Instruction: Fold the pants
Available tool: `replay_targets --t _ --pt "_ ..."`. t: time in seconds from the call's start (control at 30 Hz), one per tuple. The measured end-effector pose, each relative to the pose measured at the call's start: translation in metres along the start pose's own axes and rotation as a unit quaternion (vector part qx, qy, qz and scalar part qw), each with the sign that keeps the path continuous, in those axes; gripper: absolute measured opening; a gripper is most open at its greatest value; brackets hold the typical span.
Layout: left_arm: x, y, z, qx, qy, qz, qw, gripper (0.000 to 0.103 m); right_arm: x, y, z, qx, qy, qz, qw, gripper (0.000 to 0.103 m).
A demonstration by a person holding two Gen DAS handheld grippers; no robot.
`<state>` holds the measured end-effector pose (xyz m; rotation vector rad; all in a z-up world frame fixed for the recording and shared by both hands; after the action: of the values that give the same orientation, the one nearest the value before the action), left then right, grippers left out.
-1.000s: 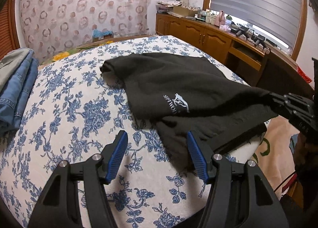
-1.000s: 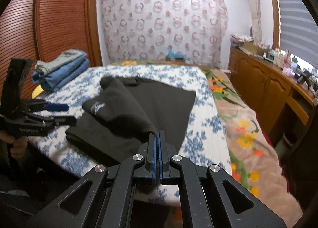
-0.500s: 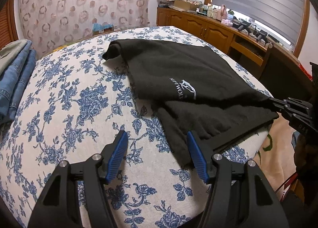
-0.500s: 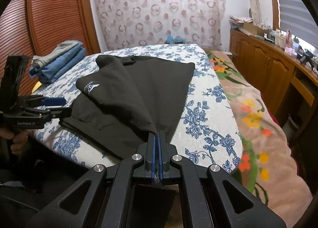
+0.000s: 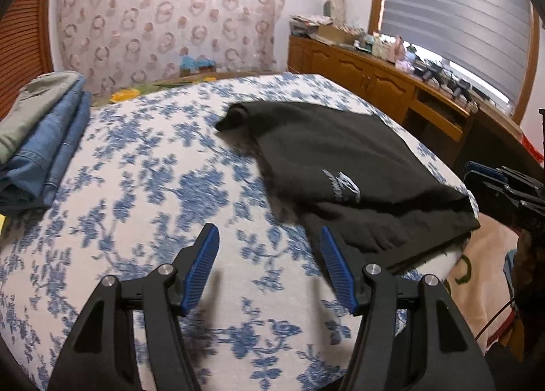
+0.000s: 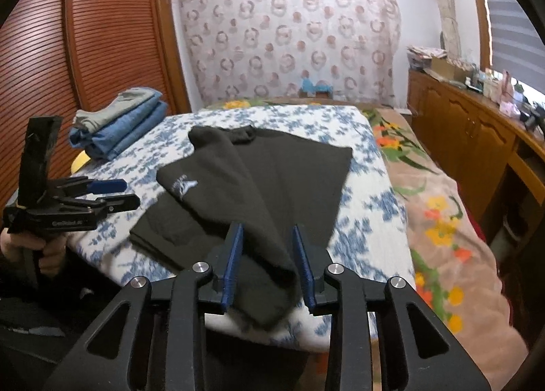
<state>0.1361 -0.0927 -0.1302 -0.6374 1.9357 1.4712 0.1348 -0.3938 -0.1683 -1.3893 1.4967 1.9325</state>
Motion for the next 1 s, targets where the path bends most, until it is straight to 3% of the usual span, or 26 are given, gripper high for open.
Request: replay_targets --t 0.2,0.37,0.7,1.0 --pt "-0.005 0.006 0.02 -0.014 0.021 -0.015 0.9996 0.061 -0.025 -0.021 0.019 -0.024 0.019 -0.006 1.0 0.042" --pt "-0.007 0.011 0.031 -0.027 0.028 -0.03 0.9988 0.061 -0.044 -0.045 0.039 -0.07 0.025 0.006 0.997 0.042" --pt "-0.01 0.015 0.049 -0.033 0.049 -0.039 0.9975 0.061 -0.062 -0.091 0.079 -0.117 0.063 0.041 0.99 0.044" --pt "-0.005 0.015 0.057 -0.037 0.059 -0.036 0.9969 0.061 -0.061 -0.127 0.103 -0.119 0.105 0.09 0.983 0.044"
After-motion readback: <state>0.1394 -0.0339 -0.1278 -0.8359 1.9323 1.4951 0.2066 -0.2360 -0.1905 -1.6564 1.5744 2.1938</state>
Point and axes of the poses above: each gripper's, at about its wrist camera, not at the fingertips, and y roughly against the way its jaws point, z to its left, x to its underside, the point moved 7 cm from there along -y, roughly the way its jaws point, and after that the axes turned 8 degrees about y, right-handed, at the moved point
